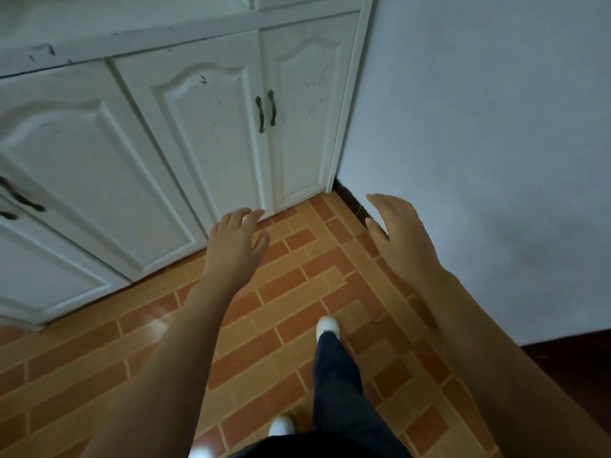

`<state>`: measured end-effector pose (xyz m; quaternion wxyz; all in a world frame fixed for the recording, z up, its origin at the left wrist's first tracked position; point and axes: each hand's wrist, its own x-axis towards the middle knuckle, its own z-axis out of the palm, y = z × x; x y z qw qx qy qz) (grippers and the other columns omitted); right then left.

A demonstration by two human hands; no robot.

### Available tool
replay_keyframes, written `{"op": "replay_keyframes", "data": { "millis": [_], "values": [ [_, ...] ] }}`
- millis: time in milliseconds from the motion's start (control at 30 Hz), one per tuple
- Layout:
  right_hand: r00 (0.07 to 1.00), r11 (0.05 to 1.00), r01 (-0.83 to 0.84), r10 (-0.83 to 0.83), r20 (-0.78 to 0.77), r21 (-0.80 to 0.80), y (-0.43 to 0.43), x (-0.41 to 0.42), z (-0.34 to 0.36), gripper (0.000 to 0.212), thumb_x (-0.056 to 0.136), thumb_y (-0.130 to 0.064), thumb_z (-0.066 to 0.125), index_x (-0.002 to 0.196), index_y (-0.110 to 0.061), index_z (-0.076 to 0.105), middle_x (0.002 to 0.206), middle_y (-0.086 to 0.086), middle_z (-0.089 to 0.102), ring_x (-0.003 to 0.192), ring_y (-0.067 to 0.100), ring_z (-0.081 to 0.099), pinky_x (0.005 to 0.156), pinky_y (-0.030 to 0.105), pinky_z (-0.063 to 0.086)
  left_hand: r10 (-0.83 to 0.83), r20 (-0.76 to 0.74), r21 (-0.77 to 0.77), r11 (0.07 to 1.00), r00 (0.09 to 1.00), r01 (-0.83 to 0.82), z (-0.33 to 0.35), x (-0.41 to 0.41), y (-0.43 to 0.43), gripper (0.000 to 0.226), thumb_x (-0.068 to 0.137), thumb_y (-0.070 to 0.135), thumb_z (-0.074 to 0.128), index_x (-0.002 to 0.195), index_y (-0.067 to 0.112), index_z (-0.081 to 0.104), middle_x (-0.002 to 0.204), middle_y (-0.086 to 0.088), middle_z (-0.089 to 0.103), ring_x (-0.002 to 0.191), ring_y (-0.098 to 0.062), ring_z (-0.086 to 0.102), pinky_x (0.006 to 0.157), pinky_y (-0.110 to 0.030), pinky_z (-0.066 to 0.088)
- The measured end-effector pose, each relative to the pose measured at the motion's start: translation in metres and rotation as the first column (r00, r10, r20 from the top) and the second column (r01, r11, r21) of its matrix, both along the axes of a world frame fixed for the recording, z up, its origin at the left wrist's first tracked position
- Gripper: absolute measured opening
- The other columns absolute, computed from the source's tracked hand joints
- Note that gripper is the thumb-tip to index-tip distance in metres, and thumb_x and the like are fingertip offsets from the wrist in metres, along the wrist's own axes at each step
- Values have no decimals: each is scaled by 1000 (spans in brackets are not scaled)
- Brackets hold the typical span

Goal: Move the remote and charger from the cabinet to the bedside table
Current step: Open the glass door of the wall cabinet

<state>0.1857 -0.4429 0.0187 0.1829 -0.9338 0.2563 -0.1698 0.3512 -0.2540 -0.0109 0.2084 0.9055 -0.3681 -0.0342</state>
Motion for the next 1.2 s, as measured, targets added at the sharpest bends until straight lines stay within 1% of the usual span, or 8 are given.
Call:
{"op": "replay_keyframes", "data": {
  "millis": [100,300,433,467,600,867,1067,1200],
  "values": [
    [999,999,-36,36,15,19,-40,35,-4,37,93,-18,46,129,-8,45,131,13,52,125,26,42,100,31,32,21,10,23,999,1000,-21,-2,29,-34,39,93,30,44,128,12,47,132,-14,51,124,-32,43,103,-47,34],
    [995,992,-97,96,7,82,-125,101,-1,39,95,-20,43,132,-12,42,136,10,48,128,22,38,102,29,29,31,-24,54,998,999,-29,8,81,-116,39,93,30,44,129,15,45,135,-11,49,126,-29,40,106,-45,31],
    [983,979,-181,182,-8,90,-171,146,0,39,94,-20,43,132,-12,41,136,10,48,128,23,38,108,36,31,84,-17,32,996,996,-84,15,114,-153,39,93,28,45,129,14,45,135,-13,48,127,-29,39,106,-44,30],
    [981,977,-193,194,-9,94,-178,156,0,39,94,-20,43,132,-13,41,136,9,48,128,23,38,109,36,30,93,-13,36,995,996,-93,16,121,-158,38,93,28,45,129,14,46,135,-13,48,127,-29,39,105,-44,30],
    [972,967,-235,236,-3,102,-197,195,0,41,94,-20,44,134,-14,39,138,8,46,130,20,36,103,26,26,146,10,27,989,989,-146,17,151,-175,39,93,28,45,129,14,45,135,-13,48,127,-29,39,106,-45,30],
    [966,963,-254,257,-18,93,-221,277,-5,41,94,-23,43,135,-16,38,140,6,44,131,20,35,105,29,27,170,38,12,985,985,-171,14,230,-200,41,93,29,45,131,15,42,138,-14,45,129,-31,37,107,-45,27],
    [984,982,-176,175,16,66,-232,346,1,41,95,-21,43,134,-13,39,138,9,46,129,21,36,104,27,25,45,87,19,999,995,-47,20,313,-228,44,93,30,44,133,15,39,141,-16,41,131,-32,35,109,-46,26],
    [995,991,-100,97,34,84,-232,385,8,41,95,-21,43,134,-13,39,138,9,46,129,21,37,106,31,28,-69,142,30,997,987,65,25,359,-240,44,91,29,47,132,13,41,138,-19,44,128,-35,39,106,-47,30]
  ]
}}
